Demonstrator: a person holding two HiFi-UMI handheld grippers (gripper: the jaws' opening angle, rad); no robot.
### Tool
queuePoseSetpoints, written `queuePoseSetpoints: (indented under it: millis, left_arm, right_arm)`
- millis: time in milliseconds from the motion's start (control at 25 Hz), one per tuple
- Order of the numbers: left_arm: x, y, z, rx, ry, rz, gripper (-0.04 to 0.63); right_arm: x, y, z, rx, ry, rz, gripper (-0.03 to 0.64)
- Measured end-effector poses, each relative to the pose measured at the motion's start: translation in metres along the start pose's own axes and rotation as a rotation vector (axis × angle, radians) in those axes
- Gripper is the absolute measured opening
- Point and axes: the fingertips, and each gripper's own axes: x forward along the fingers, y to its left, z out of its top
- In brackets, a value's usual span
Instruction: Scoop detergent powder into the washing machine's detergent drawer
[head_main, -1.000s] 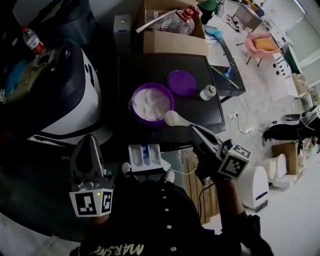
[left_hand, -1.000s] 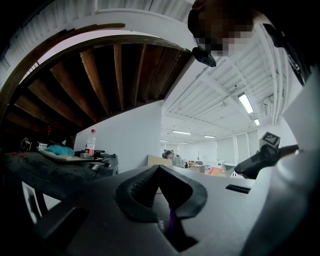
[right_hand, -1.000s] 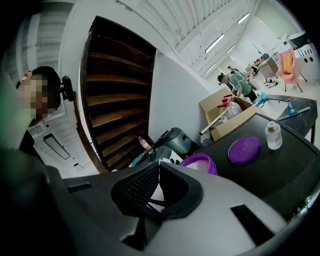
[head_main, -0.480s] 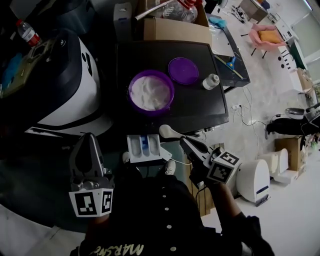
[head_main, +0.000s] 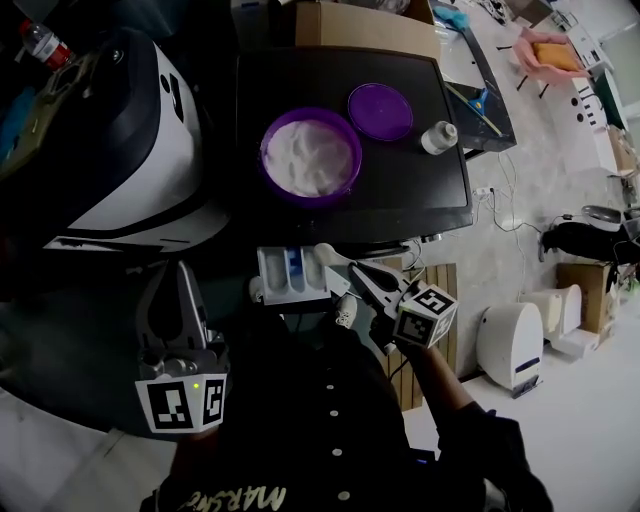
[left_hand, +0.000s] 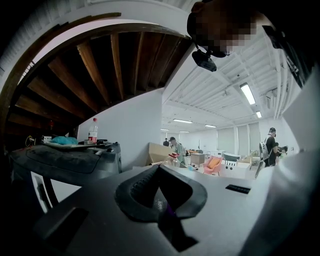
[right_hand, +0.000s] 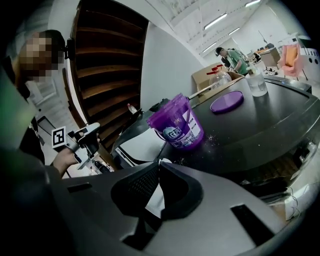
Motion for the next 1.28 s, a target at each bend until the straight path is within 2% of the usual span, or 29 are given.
queuePoseSetpoints:
  millis: [440,600,920,1280]
  left_arm:
    - [-0.003,0.004,-0.013,-0.004,0.039,0.02,0.014]
    - [-0.004,0.006,-0.016,-0.005,0.049,0.025,0.014]
    - [-0.005,0.008,-0.022,-0.004,0.064,0.033,0.014]
    - [-0.005,0.007,-0.028,-0.005,0.082,0.028,0.014]
  right_arm:
    - [0.033,-0.027,-0.045,-0.123,0.129,-0.025,0.031]
    - [0.039,-0.028,-0.05,-0.239,0.159,-0.041,0.031]
    - [0.053,-0.02,-0.063,-0.646,0.243,-0.078,0.031]
    - [0.06,-0.016,-0.091,-1.278,0.326,-0.101,0.031]
